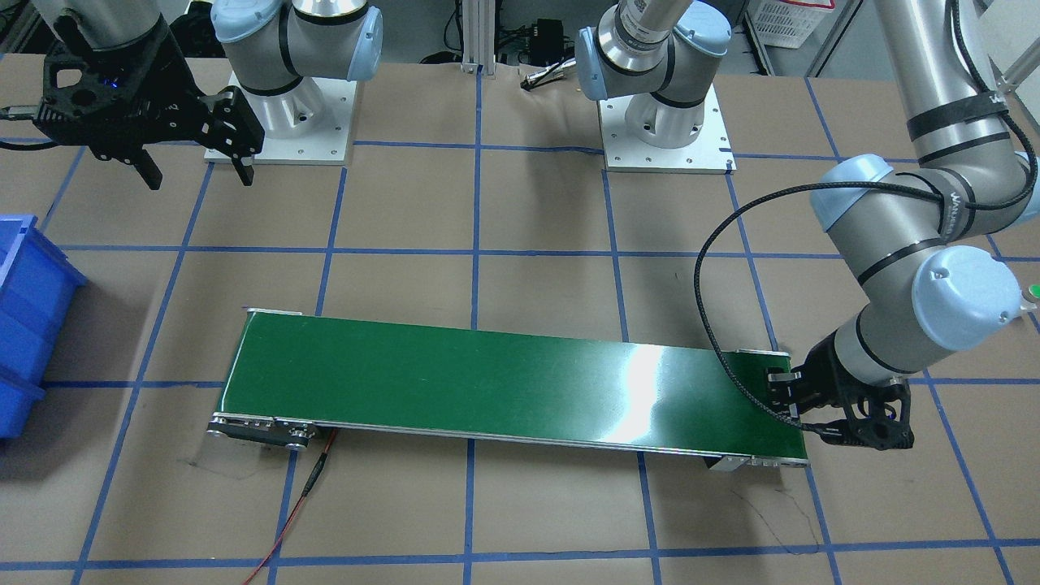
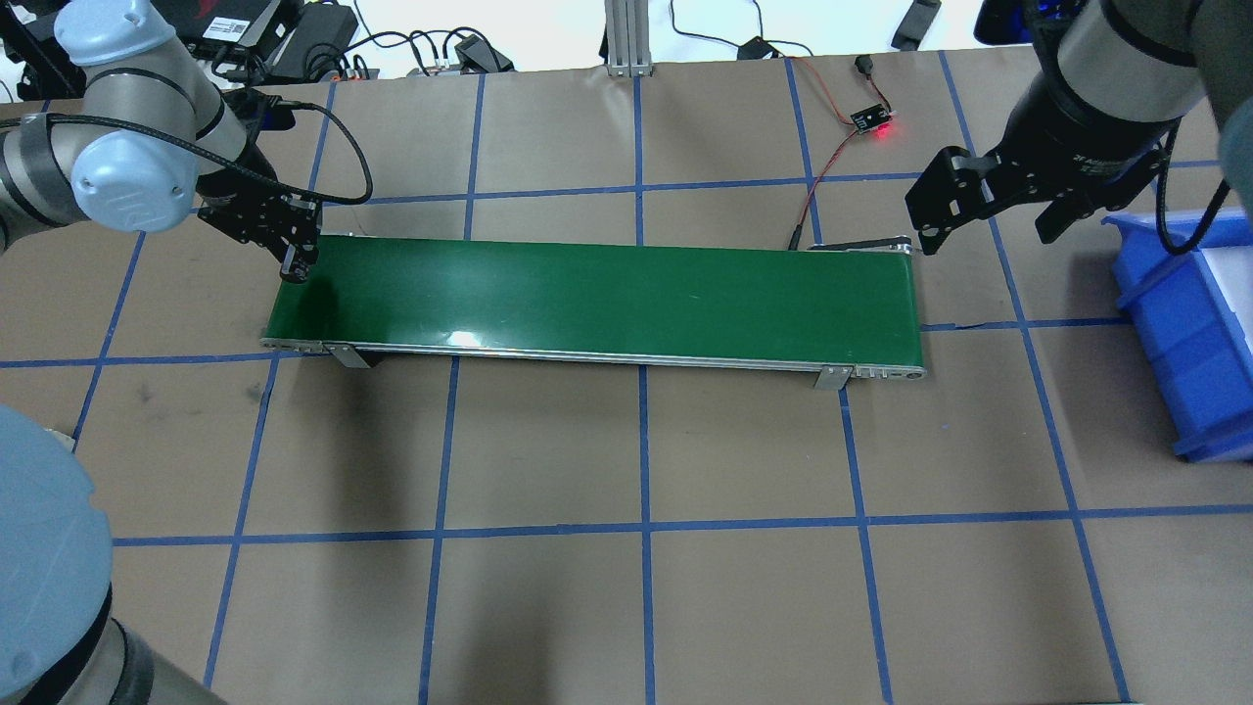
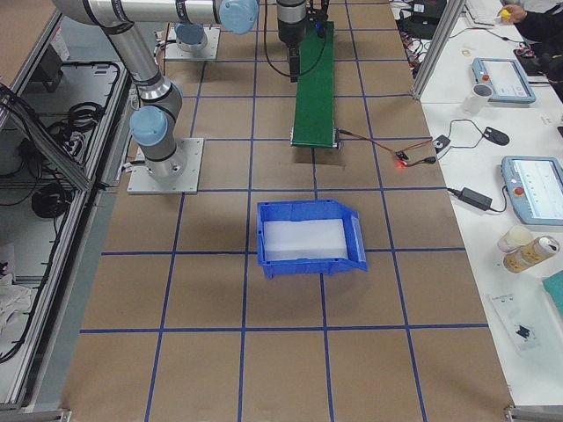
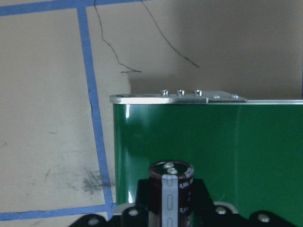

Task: Move capacitor from left to right
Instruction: 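Move the left gripper with the capacitor over the conveyor's near end, then lower the capacitor onto the belt and open the left gripper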

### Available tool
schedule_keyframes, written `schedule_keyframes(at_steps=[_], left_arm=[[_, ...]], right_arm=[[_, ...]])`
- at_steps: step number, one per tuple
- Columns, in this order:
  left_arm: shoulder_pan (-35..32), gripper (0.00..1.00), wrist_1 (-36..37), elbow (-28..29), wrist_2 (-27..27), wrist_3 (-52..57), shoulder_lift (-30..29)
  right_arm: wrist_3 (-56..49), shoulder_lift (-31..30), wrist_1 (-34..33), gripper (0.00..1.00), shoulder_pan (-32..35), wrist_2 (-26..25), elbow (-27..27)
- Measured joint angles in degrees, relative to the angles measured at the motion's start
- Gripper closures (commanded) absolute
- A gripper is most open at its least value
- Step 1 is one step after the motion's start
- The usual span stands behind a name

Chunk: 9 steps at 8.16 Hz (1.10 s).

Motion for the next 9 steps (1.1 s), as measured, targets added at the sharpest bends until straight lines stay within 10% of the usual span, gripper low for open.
schedule_keyframes(at_steps=[2,4,7,9], left_arm=[[-1.1,1.00,0.4,-0.3,-0.4,-0.7,-0.5],[-2.0,0.71,0.4,-0.6,-0.5,-2.3,-0.7],[-2.3,0.00,0.8,-1.6,-0.9,-3.2,-1.0],[-3.4,0.00,1.0,-1.6,-3.8,-7.0,-0.3]], right_arm=[[-0.5,0.0,0.0,0.00,0.0,-0.6,0.0],[-0.6,0.0,0.0,0.00,0.0,-0.7,0.1],[-0.8,0.0,-0.6,0.00,0.0,-0.9,0.1],[-0.7,0.5,-0.6,0.00,0.0,-1.0,0.1]])
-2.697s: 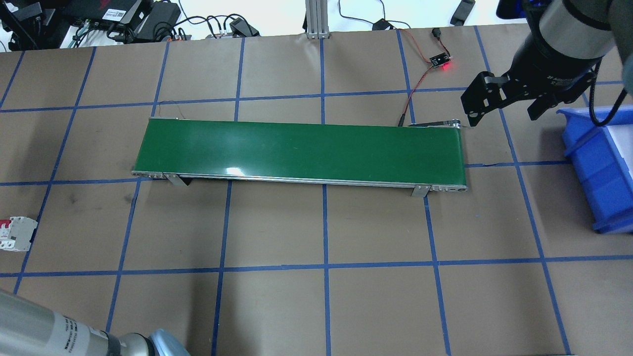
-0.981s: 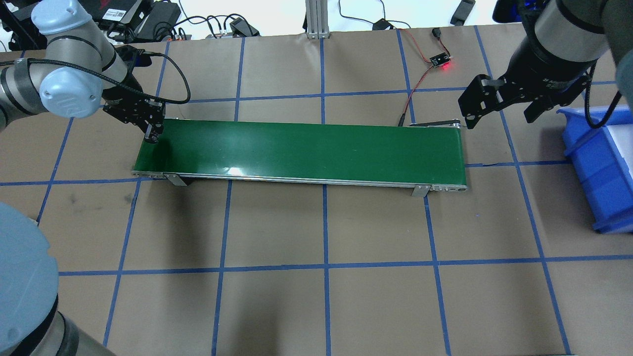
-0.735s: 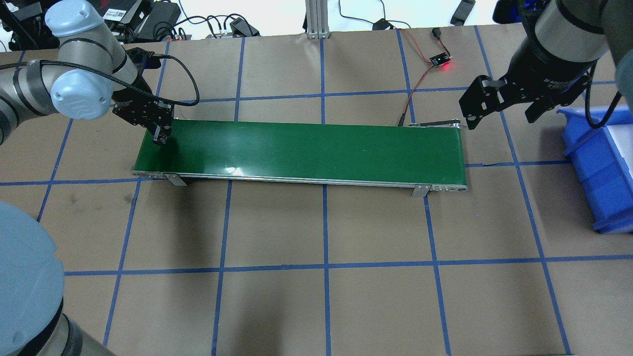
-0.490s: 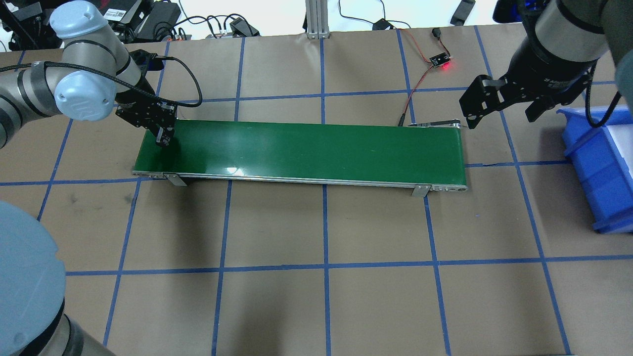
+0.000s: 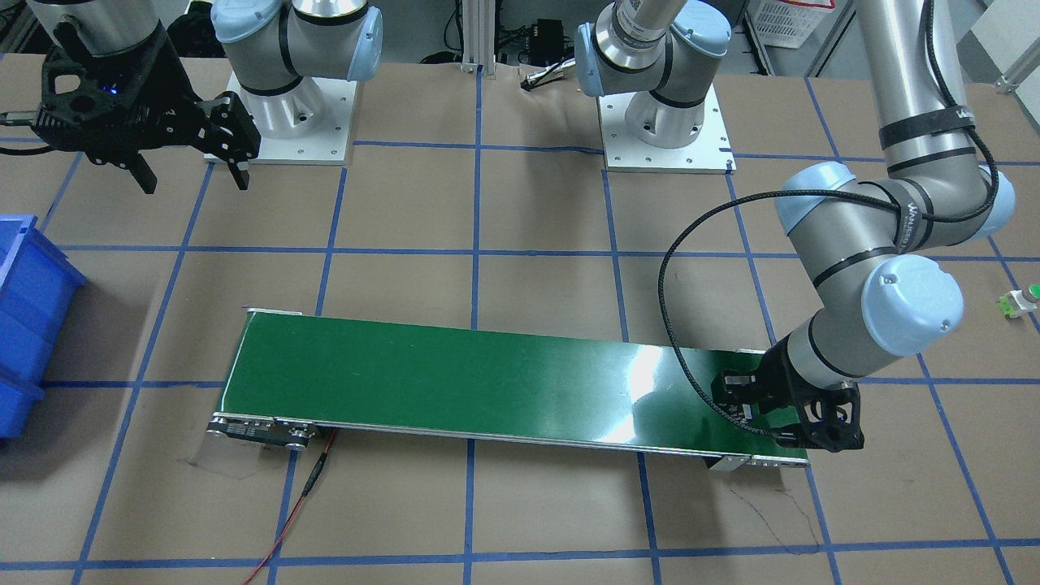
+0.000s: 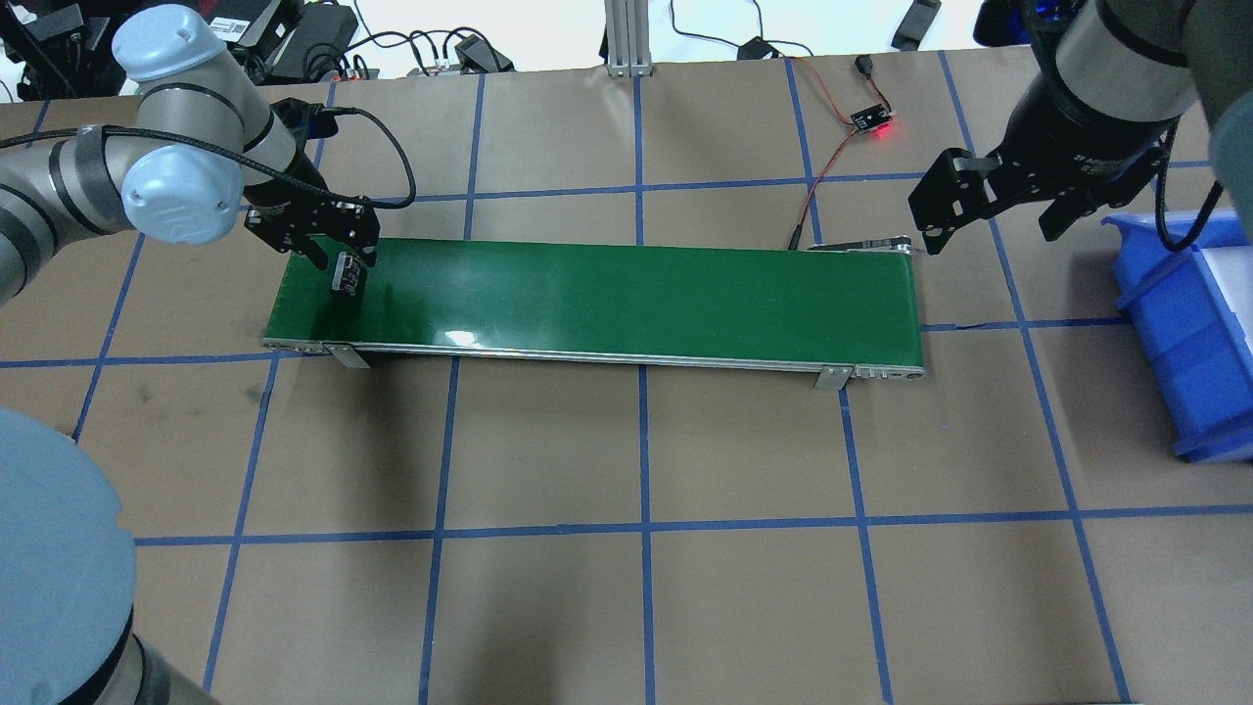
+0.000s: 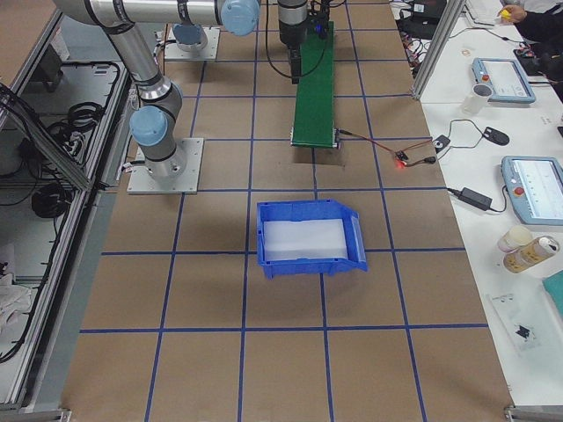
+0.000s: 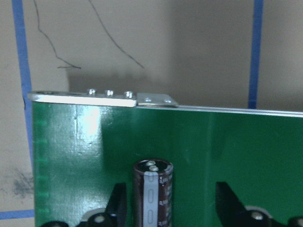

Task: Move capacitor from left to right
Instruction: 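Lower the capacitor onto the belt and open the left gripper, then lift the left gripper away while the right gripper moves to the belt's far end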

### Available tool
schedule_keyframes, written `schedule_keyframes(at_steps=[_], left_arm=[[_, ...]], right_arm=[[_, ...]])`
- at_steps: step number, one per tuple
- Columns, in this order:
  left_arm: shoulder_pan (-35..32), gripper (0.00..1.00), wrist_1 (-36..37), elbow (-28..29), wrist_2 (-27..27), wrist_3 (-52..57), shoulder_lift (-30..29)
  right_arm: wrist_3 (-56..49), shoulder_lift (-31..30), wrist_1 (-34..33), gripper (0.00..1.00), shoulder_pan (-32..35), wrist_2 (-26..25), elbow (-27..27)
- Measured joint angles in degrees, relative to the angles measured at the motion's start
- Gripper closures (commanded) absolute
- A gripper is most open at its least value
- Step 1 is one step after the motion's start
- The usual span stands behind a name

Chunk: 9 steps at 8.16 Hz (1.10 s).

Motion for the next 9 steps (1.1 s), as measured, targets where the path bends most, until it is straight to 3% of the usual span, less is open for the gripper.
schedule_keyframes(at_steps=[3,6,9], left_arm=[[-3.9,0.00,-4.5,0.3,-1.1,-5.0,4.7],[-8.2,0.00,-14.9,1.5,1.1,-13.1,15.6],[-13.0,0.00,-19.9,2.5,4.1,-16.2,23.7]], right_arm=[[0.0,1.0,-1.0,0.00,0.0,0.1,0.0],[0.1,8.7,-6.2,0.00,0.0,1.9,0.1],[-2.0,19.3,-15.1,0.00,-0.2,12.9,1.2]])
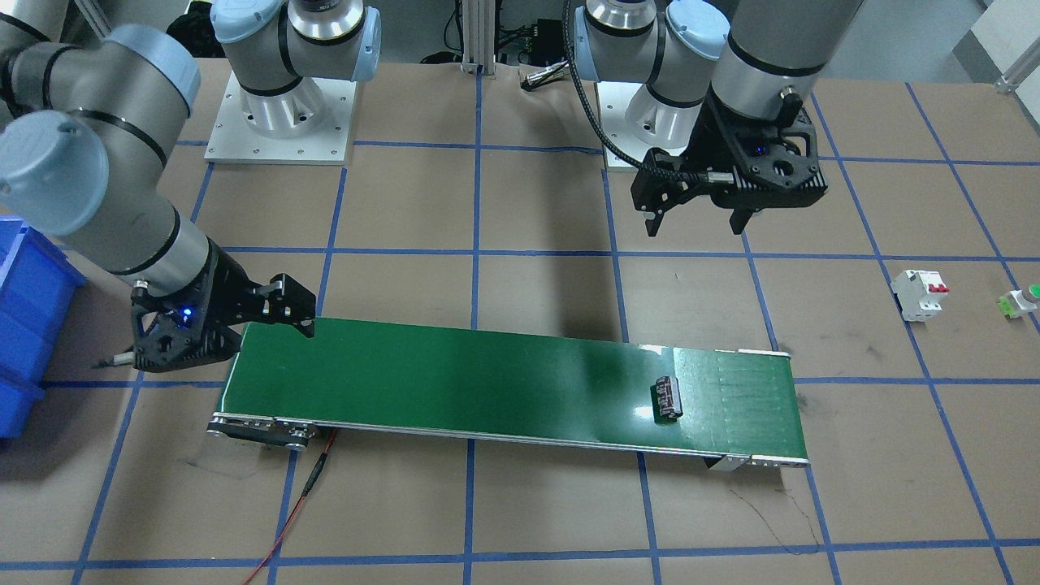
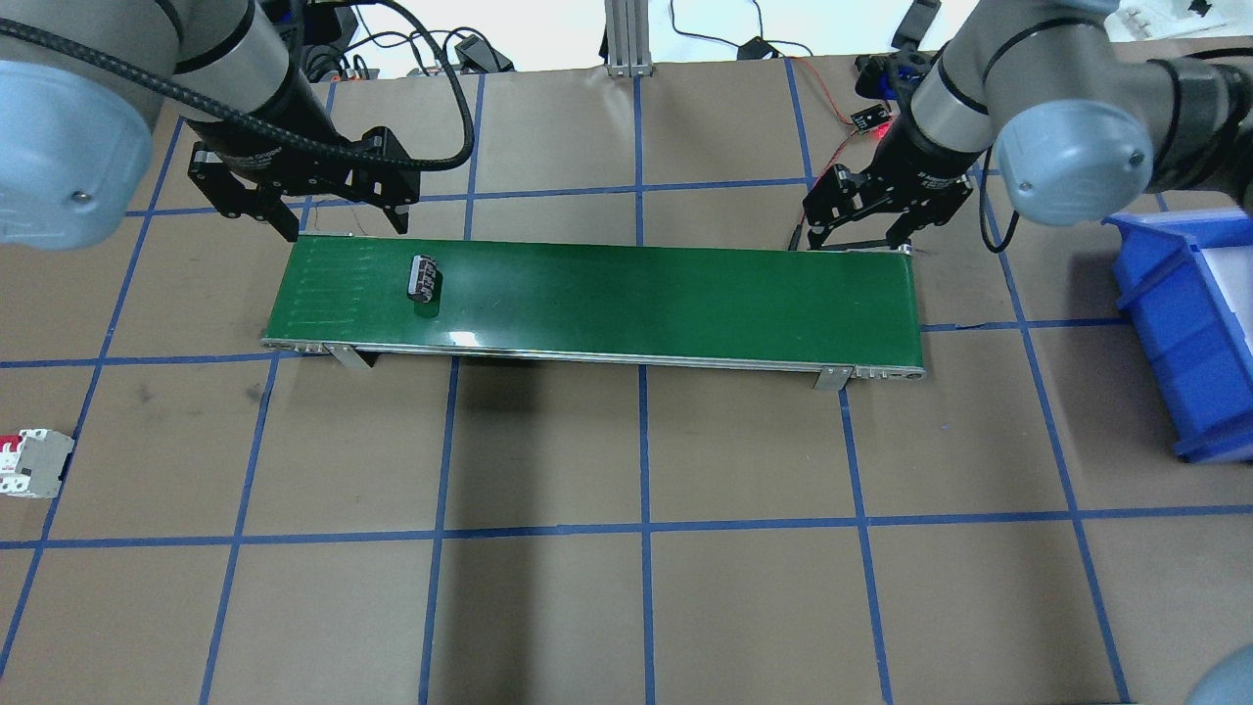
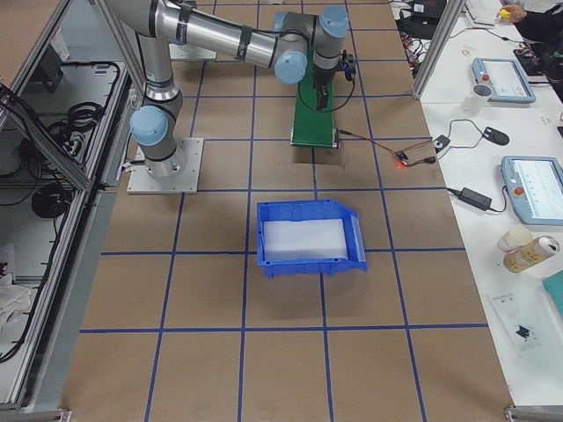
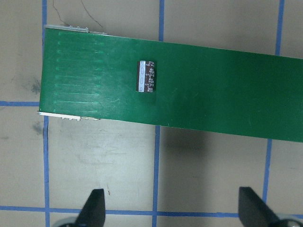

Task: Move capacitor from left to right
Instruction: 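Lift the left gripper away while the right gripper moves to the belt's far end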

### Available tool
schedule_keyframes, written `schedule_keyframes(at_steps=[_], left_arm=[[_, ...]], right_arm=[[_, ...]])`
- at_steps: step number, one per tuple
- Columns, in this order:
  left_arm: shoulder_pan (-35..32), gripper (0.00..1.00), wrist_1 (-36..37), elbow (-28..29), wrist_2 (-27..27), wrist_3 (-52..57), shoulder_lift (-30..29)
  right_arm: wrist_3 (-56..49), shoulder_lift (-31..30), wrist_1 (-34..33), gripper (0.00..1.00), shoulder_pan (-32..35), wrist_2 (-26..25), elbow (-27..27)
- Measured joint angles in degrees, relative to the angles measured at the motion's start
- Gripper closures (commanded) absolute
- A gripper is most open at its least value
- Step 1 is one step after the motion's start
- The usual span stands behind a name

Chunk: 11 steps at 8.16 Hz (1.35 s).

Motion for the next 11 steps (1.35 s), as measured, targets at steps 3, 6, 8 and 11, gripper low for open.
schedule_keyframes(at_steps=[3,6,8,11], left_arm=[[-0.5,0.00,-0.1,0.1,-3.0,0.0,1.2],[-0.5,0.00,0.5,0.2,-3.3,0.2,1.0],[-0.5,0.00,0.7,0.1,-3.1,0.3,0.9],[-0.4,0.00,0.7,0.0,-3.1,0.3,0.9]], right_arm=[[-9.3,3.1,-8.4,0.00,-2.2,9.9,5.9],[-12.2,3.5,-9.4,0.00,-4.7,8.2,7.9],[-11.4,3.4,-9.2,0.00,-4.9,8.0,7.2],[-11.2,3.5,-6.4,0.00,-4.9,8.0,6.8]])
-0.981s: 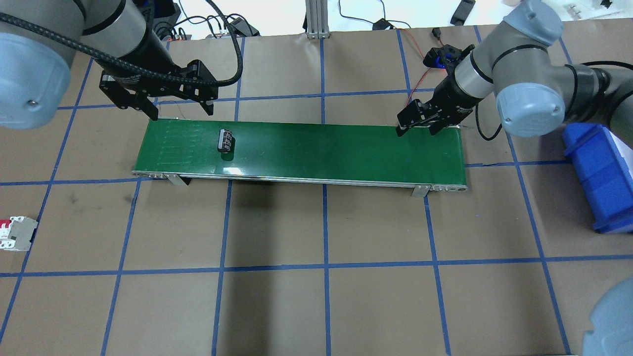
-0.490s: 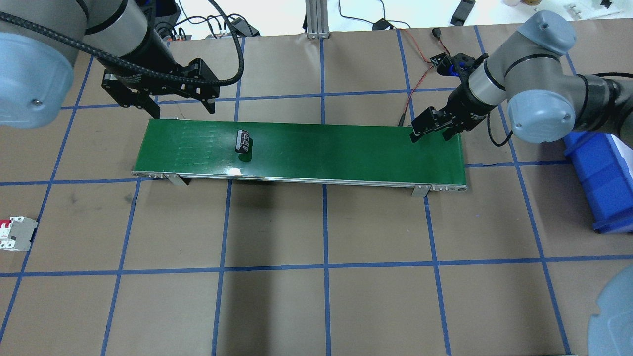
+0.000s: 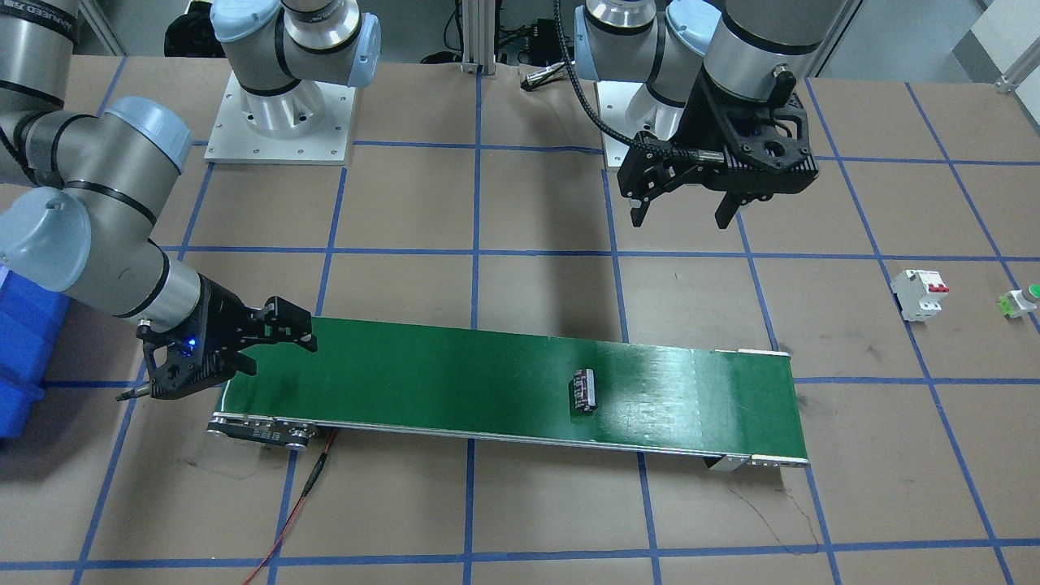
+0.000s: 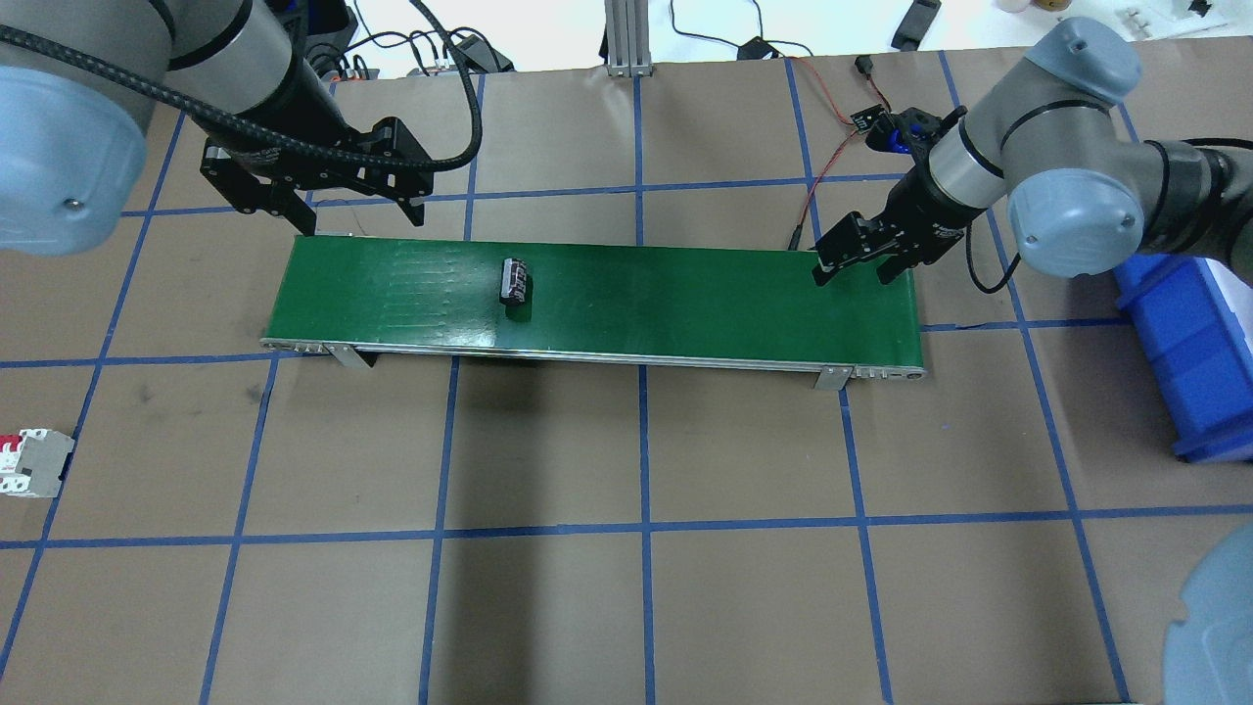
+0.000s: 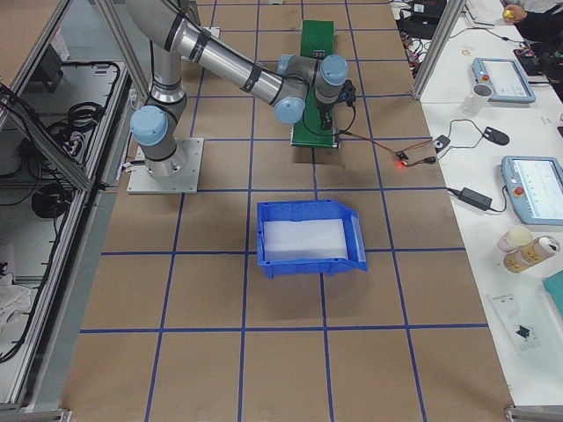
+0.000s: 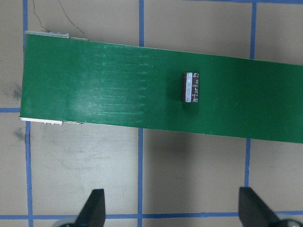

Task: Move capacitor from left to right
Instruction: 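Lift the left gripper away while the right gripper moves to the belt's far end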

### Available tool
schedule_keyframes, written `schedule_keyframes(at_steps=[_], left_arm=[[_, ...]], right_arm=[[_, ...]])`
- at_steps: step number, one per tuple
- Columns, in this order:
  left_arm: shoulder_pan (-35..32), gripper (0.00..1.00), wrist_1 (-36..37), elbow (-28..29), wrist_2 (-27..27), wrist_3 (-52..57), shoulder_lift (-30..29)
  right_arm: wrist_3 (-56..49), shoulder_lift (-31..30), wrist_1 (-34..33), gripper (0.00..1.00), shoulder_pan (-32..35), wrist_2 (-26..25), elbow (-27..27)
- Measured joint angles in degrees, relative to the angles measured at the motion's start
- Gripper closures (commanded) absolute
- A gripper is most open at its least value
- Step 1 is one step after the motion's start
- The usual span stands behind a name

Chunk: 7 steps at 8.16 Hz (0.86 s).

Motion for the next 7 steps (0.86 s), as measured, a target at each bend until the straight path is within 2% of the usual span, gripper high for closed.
schedule_keyframes(at_steps=[2,7], left_arm=[[0.0,0.00,0.0,-0.1,-0.1,0.0,0.0],[0.0,0.00,0.0,-0.1,-0.1,0.0,0.0]], right_arm=[[0.1,0.4,1.2,0.05,0.0,0.4,0.0],[7.9,2.1,0.2,0.00,0.0,5.6,0.2]])
